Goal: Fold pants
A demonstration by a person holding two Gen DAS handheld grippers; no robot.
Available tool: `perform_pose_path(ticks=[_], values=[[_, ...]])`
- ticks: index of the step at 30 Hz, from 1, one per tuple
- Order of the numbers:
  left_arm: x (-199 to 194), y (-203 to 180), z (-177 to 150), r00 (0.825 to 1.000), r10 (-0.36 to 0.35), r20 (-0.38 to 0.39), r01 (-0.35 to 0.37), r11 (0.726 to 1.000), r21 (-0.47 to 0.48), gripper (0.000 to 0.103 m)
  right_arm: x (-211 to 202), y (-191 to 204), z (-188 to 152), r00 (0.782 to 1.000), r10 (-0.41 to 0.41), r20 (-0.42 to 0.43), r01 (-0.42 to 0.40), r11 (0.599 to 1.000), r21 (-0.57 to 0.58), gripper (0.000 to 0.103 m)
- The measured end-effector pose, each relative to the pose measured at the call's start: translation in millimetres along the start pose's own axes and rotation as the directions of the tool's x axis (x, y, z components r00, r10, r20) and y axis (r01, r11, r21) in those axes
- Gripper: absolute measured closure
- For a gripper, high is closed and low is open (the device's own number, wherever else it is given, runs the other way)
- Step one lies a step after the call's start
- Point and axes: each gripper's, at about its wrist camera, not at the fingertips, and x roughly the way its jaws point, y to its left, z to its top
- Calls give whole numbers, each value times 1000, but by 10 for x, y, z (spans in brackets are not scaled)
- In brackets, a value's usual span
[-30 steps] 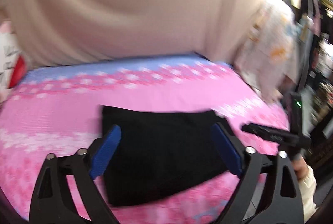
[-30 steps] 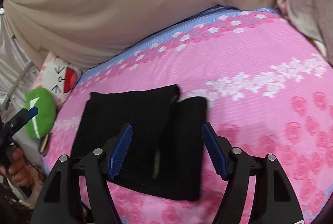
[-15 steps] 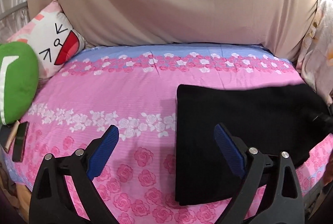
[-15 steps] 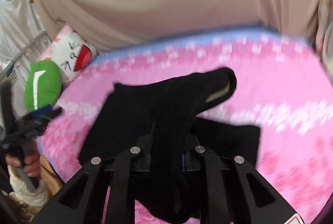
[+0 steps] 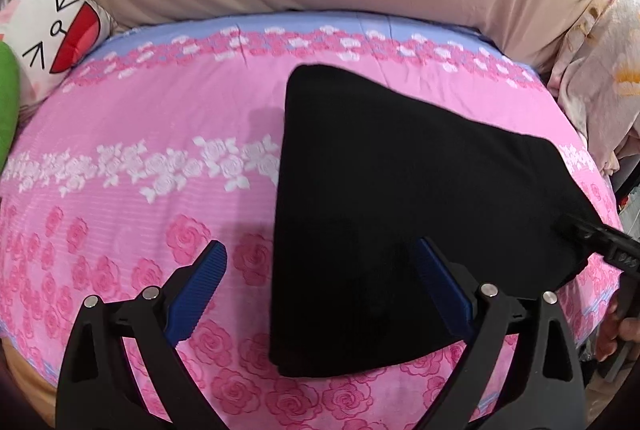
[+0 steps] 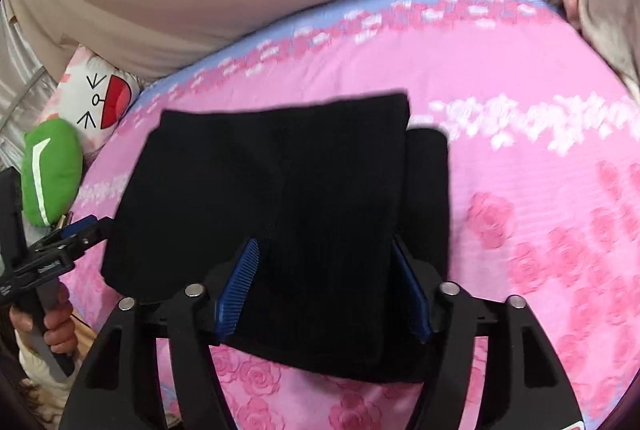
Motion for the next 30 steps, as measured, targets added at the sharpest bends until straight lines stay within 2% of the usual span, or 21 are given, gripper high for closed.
perform_pose_path(ticks=[1,2,4,7,9,10,11,12,14,15,17,21,24,26,28,30], values=[[10,-5,-9,1000,-1,-5,1,1000,-1,11,2,36,-8,1000,-17,3,17,1000,-14,81],[12,-10,-16,1000,-2,-7,2,1000,1,11,-91,85,29,1000,-15,18,16,1000,-23,86],[2,-30,-11,1000,3,-3,-3,1000,8,10,-357,136,124,996,-18,88,22,999,-41,87],[13,-64,-4,1000,24,3,-24,1000,19,10,-449,55,132,990,-85,113,89,996,-29,86],[60,-82,-19,999,33,-1,-33,999,21,10,-167,-107,36,986,-162,37,162,987,-16,71],[105,-93,-29,999,31,-16,-31,999,22,10,-83,-177,-17,989,-148,29,148,989,5,71],[134,-98,-34,999,32,-27,-31,999,23,10,-142,-227,-40,991,-114,63,111,992,57,68],[150,-104,-39,999,37,-33,-36,999,26,10,-200,-239,-25,994,-98,57,93,992,86,64],[175,-109,-46,998,43,-35,-42,999,29,9,-342,-229,7,988,-122,97,113,989,98,31],[181,-103,-45,999,39,-34,-38,999,26,9,-375,-239,7,984,-138,109,127,987,97,28],[203,-96,-40,999,35,-36,-35,999,15,7,-330,-295,-7,989,-125,78,116,987,109,27],[258,-78,-32,999,7,-52,-7,1000,-5,6,-134,-413,-108,1000,-1,18,-2,981,196,27],[359,-16,-41,996,-47,-74,43,997,-59,5,-24,-464,-141,999,37,5,-37,971,237,23],[439,74,-43,990,-100,-101,88,989,-119,5,-2,-477,-157,997,74,30,-79,963,259,17],[492,150,-36,982,-143,-120,122,978,-168,5,7,-444,-153,998,58,26,-63,968,242,17],[497,128,-27,983,-135,-122,116,982,-149,5,16,-426,-156,998,50,25,-55,971,234,16]])
